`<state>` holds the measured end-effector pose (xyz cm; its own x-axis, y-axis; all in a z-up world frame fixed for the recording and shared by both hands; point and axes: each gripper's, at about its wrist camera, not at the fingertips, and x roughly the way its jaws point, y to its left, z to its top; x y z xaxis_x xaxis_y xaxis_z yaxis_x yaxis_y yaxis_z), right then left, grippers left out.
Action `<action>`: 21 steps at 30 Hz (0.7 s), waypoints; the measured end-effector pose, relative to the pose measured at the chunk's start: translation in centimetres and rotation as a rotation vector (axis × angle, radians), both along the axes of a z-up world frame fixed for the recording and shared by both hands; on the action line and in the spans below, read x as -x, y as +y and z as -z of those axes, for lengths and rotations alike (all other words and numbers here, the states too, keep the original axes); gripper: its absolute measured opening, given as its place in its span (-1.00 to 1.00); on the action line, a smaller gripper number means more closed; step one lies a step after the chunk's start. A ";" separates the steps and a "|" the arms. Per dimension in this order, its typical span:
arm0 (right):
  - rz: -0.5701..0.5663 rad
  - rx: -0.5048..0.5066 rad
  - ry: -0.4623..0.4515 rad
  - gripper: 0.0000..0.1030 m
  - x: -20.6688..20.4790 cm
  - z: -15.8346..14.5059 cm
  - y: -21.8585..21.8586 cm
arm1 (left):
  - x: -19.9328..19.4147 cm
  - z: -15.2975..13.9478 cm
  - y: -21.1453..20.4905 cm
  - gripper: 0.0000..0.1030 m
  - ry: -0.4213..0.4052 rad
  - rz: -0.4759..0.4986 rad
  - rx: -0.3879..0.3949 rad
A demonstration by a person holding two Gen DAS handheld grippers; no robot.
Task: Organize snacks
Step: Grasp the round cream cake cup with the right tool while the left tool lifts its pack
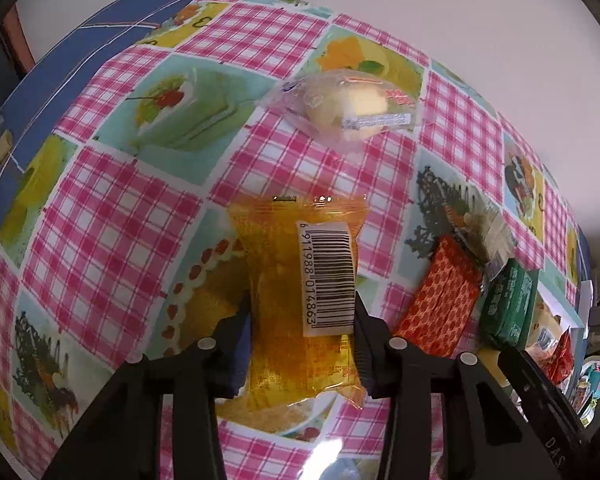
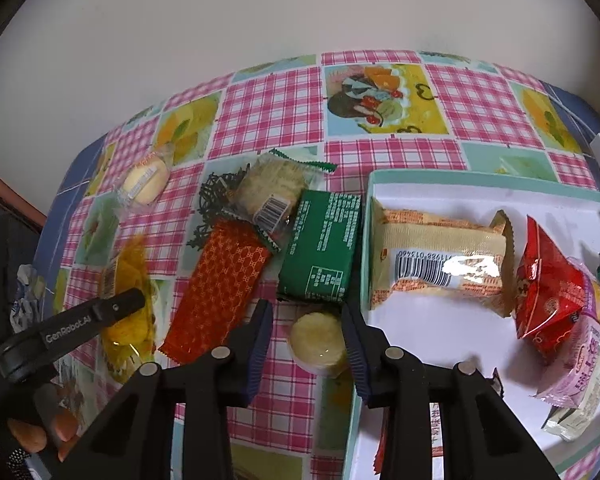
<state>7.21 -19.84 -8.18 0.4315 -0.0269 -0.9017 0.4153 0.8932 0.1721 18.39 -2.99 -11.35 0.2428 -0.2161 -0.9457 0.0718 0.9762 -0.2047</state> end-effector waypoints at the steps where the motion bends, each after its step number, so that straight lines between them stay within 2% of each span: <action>1: -0.007 -0.008 0.001 -0.27 0.0 0.0 0.2 | 0.2 0.0 0.4 -0.14 0.006 -0.003 0.000; 5: -0.042 -0.026 0.014 -0.27 -0.3 0.4 1.3 | 0.8 0.1 1.2 -0.13 0.026 -0.011 -0.006; 13: -0.101 0.039 0.089 -0.27 -0.9 2.1 3.6 | 1.9 0.1 1.7 -0.13 0.028 0.002 -0.043; 21: -0.111 0.085 0.092 -0.27 -1.1 2.5 4.5 | 1.8 0.5 0.4 -0.13 0.009 0.031 -0.100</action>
